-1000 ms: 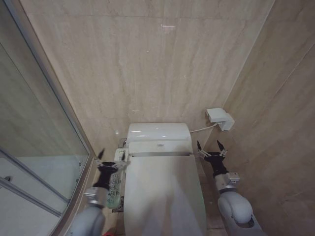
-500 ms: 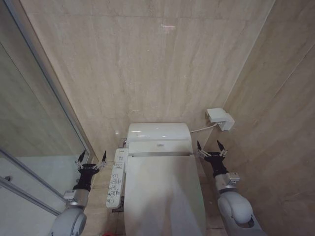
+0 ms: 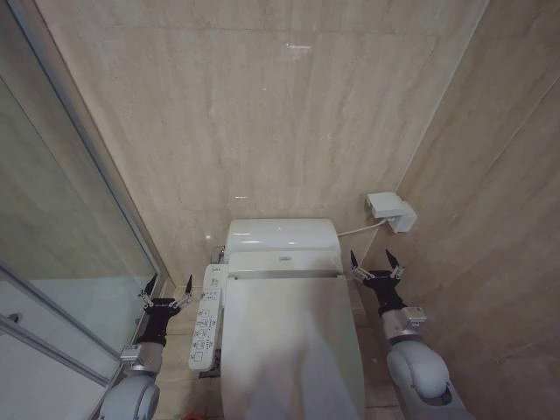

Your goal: Open the toilet lid, clean the toilet bowl with a toilet brush, close the toilet lid, and flush.

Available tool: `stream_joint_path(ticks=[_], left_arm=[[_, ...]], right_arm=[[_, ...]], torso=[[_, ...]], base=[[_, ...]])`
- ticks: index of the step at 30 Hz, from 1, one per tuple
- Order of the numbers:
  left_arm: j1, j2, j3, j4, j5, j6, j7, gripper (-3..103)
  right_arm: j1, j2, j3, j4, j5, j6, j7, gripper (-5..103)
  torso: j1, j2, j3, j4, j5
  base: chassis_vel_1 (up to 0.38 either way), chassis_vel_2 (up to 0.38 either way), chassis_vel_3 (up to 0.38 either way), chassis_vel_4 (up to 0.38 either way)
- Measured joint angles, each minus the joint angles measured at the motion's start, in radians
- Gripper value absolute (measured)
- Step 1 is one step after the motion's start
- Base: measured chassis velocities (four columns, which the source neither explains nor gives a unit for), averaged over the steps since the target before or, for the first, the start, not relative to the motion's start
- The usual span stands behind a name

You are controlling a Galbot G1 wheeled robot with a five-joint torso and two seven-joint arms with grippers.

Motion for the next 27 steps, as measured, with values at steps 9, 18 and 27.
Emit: stream_joint_path(ticks=[9, 18, 27], left_arm=[[-0.025, 0.007, -0.025, 0.058, -0.003, -0.029, 0.000, 100], [-0.028, -0.009, 0.003, 0.046, 0.004, -0.025, 0.010, 100], [-0.044, -0.010, 0.007, 0.066, 0.004, -0.024, 0.012, 100]], right_arm=[[0.000, 0.000, 0.000, 0.000, 0.000, 0.000, 0.000, 100], [0.000, 0.000, 0.000, 0.000, 0.000, 0.000, 0.000, 100], [0.000, 0.000, 0.000, 0.000, 0.000, 0.000, 0.000, 100]], torso=[[0.000, 0.000, 0.000, 0.0001, 0.0000], [0.000, 0.000, 0.000, 0.0000, 0.0000], [0.000, 0.000, 0.000, 0.0002, 0.0000]], base=[[0.000, 0.000, 0.000, 0.000], [-0.005, 0.005, 0.006, -0.005], [-0.020, 0.024, 0.024, -0.017]])
